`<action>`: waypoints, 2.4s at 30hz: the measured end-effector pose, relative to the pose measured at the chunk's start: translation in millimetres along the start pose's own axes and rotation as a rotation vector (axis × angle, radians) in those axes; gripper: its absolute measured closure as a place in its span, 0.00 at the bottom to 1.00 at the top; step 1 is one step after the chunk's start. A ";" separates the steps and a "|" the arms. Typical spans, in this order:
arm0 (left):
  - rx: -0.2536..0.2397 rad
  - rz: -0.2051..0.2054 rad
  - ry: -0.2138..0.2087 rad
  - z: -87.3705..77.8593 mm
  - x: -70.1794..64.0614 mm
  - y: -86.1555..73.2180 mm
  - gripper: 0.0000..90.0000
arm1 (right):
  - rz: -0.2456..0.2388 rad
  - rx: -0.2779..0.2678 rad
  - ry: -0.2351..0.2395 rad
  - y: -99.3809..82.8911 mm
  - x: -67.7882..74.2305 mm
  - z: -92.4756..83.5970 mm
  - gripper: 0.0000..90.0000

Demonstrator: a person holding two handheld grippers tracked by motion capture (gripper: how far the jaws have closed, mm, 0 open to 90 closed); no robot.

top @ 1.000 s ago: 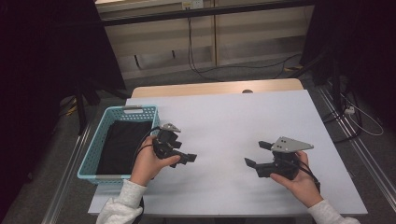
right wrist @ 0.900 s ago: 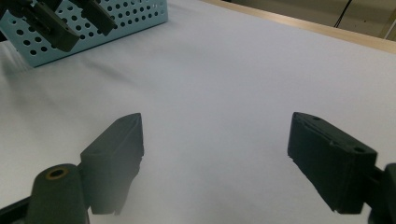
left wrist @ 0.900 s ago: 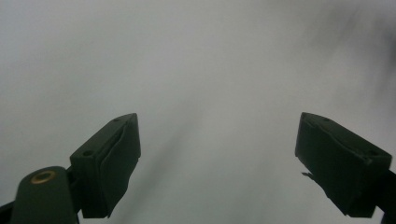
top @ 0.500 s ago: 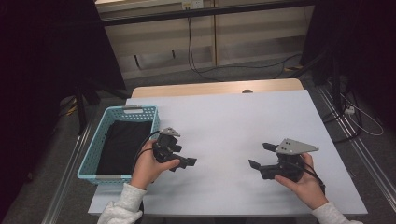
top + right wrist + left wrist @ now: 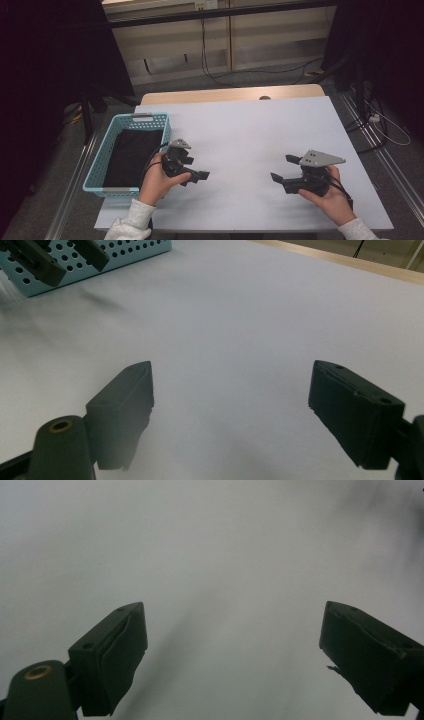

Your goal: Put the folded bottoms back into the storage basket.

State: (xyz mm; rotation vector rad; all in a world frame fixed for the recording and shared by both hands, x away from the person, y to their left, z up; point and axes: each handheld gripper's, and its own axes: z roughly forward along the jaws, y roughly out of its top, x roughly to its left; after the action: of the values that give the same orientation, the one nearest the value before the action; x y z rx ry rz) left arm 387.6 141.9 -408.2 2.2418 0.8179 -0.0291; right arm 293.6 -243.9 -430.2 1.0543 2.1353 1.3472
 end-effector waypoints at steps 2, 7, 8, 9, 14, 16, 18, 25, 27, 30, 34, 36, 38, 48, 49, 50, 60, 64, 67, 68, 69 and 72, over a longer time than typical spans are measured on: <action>0.001 0.004 -0.002 -0.1 0.2 -0.9 0.13 | -0.002 0.005 0.000 -1.0 -0.2 -0.6 0.19; 0.001 0.001 -0.003 -1.0 1.2 -3.0 0.12 | -0.001 0.009 0.000 -2.5 -1.1 -2.4 0.19; -0.001 0.006 -0.005 -1.3 1.9 -3.6 0.12 | 0.001 0.010 -0.001 -2.8 -1.3 -2.8 0.19; -0.003 0.001 -0.005 -1.4 1.6 -4.1 0.11 | -0.001 0.010 -0.001 -3.1 -1.7 -3.2 0.19; -0.011 0.008 -0.013 -2.9 1.0 -5.8 0.11 | 0.002 0.015 -0.007 -4.9 -3.3 -5.3 0.19; -0.011 0.016 -0.015 -3.0 0.9 -6.5 0.10 | 0.004 0.016 -0.006 -5.8 -3.7 -6.0 0.19; -0.013 0.016 -0.020 -3.1 1.0 -7.7 0.10 | 0.001 0.019 -0.006 -6.7 -4.1 -6.7 0.19; -0.017 0.017 -0.021 -4.1 1.8 -11.1 0.10 | 0.002 0.031 -0.004 -9.9 -4.5 -8.5 0.19; -0.025 0.016 -0.023 -4.4 2.3 -12.6 0.10 | 0.002 0.036 -0.004 -10.6 -4.7 -8.9 0.19; -0.028 0.024 -0.023 -5.7 2.7 -13.8 0.09 | 0.003 0.039 -0.002 -11.9 -5.4 -9.8 0.18; -0.035 0.025 -0.024 -7.0 2.8 -15.5 0.09 | 0.004 0.045 -0.002 -13.4 -6.1 -11.2 0.18; -0.032 0.026 -0.027 -7.3 2.7 -16.8 0.09 | 0.004 0.047 -0.002 -14.1 -6.4 -12.1 0.18; -0.031 0.025 -0.026 -7.0 2.2 -17.8 0.09 | 0.005 0.047 -0.001 -14.7 -6.9 -12.8 0.18; -0.021 0.029 -0.029 -7.9 3.1 -22.8 0.09 | 0.004 0.060 0.000 -18.3 -8.1 -16.3 0.18; -0.021 0.030 -0.030 -8.1 3.1 -23.0 0.09 | 0.004 0.061 0.000 -18.5 -8.2 -16.6 0.18; -0.023 0.029 -0.031 -8.3 2.9 -23.4 0.09 | 0.004 0.061 0.001 -18.5 -8.3 -16.8 0.18; -0.027 0.032 -0.031 -11.9 3.9 -26.2 0.09 | 0.003 0.064 -0.002 -20.0 -9.0 -18.9 0.18; -0.027 0.035 -0.031 -12.2 4.1 -27.1 0.09 | 0.003 0.065 -0.002 -20.6 -9.5 -19.5 0.18; -0.025 0.040 -0.030 -12.3 3.8 -27.5 0.09 | 0.003 0.066 0.000 -21.1 -9.5 -19.9 0.18; -0.024 0.039 -0.029 -12.5 3.5 -27.7 0.09 | 0.003 0.068 -0.001 -21.3 -9.6 -20.2 0.18; -0.025 0.039 -0.029 -12.7 3.5 -27.8 0.09 | 0.002 0.068 -0.001 -21.4 -9.7 -20.5 0.18; -0.030 0.037 -0.029 -13.5 3.4 -28.5 0.09 | 0.003 0.067 -0.003 -21.7 -10.2 -21.5 0.18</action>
State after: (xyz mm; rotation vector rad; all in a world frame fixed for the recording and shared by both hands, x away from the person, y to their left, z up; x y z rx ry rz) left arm 371.3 167.5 -417.3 2.2227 0.7568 -0.0311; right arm 277.2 -269.8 -440.4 1.0845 2.1910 1.2827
